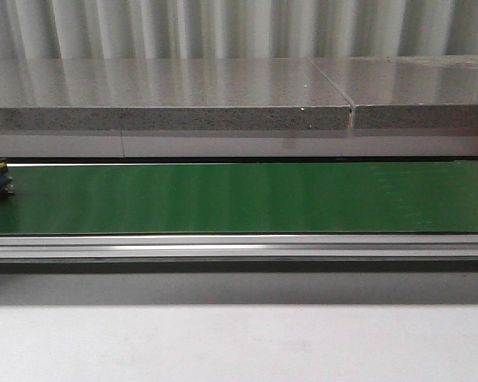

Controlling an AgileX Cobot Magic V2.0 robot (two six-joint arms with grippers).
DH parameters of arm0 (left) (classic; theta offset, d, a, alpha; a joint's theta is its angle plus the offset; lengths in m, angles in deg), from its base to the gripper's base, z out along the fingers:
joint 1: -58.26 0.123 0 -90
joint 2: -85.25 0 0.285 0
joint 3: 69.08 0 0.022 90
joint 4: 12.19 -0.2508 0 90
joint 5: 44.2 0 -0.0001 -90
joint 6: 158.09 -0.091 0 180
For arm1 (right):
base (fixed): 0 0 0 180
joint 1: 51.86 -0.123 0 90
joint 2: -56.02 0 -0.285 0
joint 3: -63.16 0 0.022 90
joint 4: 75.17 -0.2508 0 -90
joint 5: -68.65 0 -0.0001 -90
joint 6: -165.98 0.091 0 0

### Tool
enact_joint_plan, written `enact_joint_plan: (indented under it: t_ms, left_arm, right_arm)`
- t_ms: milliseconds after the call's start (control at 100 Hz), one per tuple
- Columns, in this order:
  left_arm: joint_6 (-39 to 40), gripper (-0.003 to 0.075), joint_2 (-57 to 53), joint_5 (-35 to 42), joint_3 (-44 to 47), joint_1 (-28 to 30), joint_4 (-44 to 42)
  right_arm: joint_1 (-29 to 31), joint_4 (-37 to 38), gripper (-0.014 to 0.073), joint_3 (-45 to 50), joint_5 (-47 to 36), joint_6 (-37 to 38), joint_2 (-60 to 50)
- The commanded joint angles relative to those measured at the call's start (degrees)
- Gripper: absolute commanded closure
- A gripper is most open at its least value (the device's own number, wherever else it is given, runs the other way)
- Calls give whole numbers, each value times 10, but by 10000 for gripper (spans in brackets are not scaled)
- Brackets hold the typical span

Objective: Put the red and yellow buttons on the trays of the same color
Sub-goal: 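Lower the yellow button onto the belt and open the left gripper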

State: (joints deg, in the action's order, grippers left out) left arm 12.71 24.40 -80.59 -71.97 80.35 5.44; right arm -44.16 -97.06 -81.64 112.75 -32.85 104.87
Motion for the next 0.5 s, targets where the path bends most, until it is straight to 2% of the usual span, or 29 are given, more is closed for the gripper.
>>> enact_joint_plan:
  t_ms: [0,490]
  left_arm:
    - [27,92,-17,21,-37,2,-6]
    - [58,92,43,13,-112,7,-39]
  right_arm:
    - [1,-16,661,-15,-34,-4,-2]
    - [1,-16,661,-15,-34,-4,-2]
